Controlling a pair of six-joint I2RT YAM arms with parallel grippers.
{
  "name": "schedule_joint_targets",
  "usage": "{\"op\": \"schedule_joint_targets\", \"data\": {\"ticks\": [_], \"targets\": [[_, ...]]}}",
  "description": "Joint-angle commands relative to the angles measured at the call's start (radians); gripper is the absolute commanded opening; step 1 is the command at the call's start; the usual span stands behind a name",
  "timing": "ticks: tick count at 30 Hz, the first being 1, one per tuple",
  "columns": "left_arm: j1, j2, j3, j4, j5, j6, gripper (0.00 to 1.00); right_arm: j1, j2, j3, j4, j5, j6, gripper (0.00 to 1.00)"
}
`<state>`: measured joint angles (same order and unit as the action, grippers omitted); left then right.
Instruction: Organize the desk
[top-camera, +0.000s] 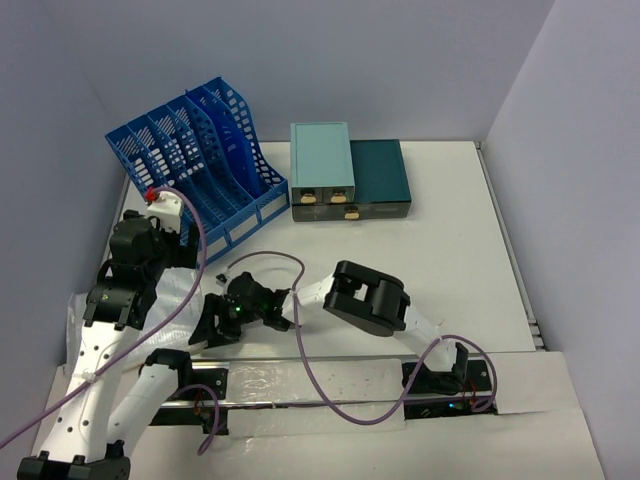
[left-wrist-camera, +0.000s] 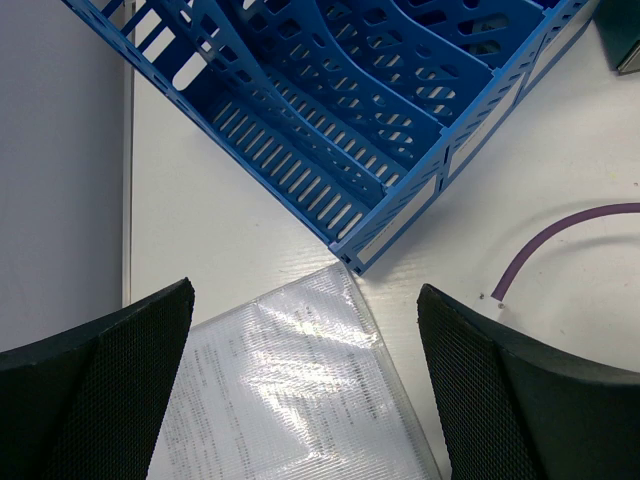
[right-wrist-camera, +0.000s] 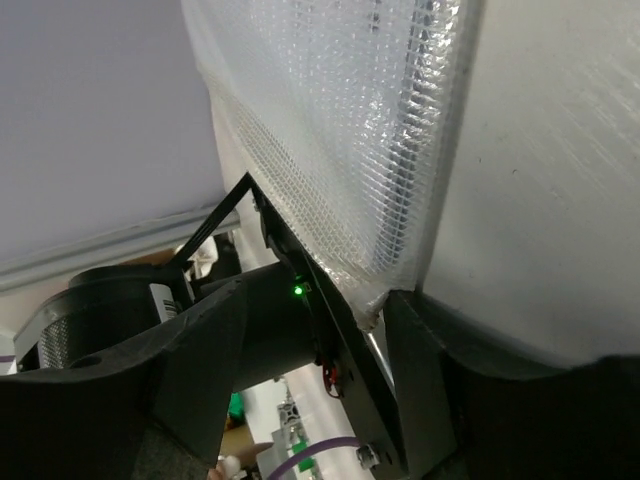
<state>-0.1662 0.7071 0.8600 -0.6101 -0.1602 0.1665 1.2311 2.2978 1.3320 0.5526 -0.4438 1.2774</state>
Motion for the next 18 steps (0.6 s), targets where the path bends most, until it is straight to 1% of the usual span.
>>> {"op": "schedule_joint_targets", "data": {"ticks": [1, 3, 6, 7, 8, 10, 13, 16, 17, 18], "targets": [[0.008, -0.005, 0.001, 0.01, 0.03, -0.002, 0.99, 0.006, 0.043, 0.039, 0.033, 0.034, 0.036, 0.53], [0.008, -0.005, 0.001, 0.012, 0.031, -0.002, 0.99, 0.004, 0.049, 0.044, 0.081, 0.053, 0.052, 0.39], [0.008, -0.004, 0.002, 0.011, 0.029, -0.002, 0.99, -0.002, 0.051, 0.043, 0.113, 0.08, 0.055, 0.09], [0.008, -0.005, 0.002, 0.009, 0.031, -0.001, 0.99, -0.004, 0.049, 0.038, 0.122, 0.085, 0.055, 0.02], [0.008, -0.005, 0.002, 0.005, 0.035, 0.001, 0.99, -0.006, 0.046, 0.029, 0.138, 0.087, 0.056, 0.0], [0.007, -0.004, 0.001, -0.002, 0.051, 0.005, 0.99, -0.008, 0.027, 0.008, 0.17, 0.086, 0.047, 0.0], [0.008, -0.001, 0.003, -0.028, 0.119, 0.016, 0.99, -0.006, -0.029, -0.059, 0.21, 0.087, 0.01, 0.0], [0.008, 0.002, 0.005, -0.033, 0.148, 0.022, 0.99, 0.0, -0.131, -0.144, 0.234, 0.118, -0.033, 0.0], [0.008, 0.005, 0.007, -0.033, 0.149, 0.024, 0.99, 0.004, -0.184, -0.222, 0.234, 0.164, -0.07, 0.0], [0.007, 0.006, 0.008, -0.034, 0.151, 0.025, 0.99, 0.004, -0.219, -0.226, 0.234, 0.166, -0.072, 0.0]]}}
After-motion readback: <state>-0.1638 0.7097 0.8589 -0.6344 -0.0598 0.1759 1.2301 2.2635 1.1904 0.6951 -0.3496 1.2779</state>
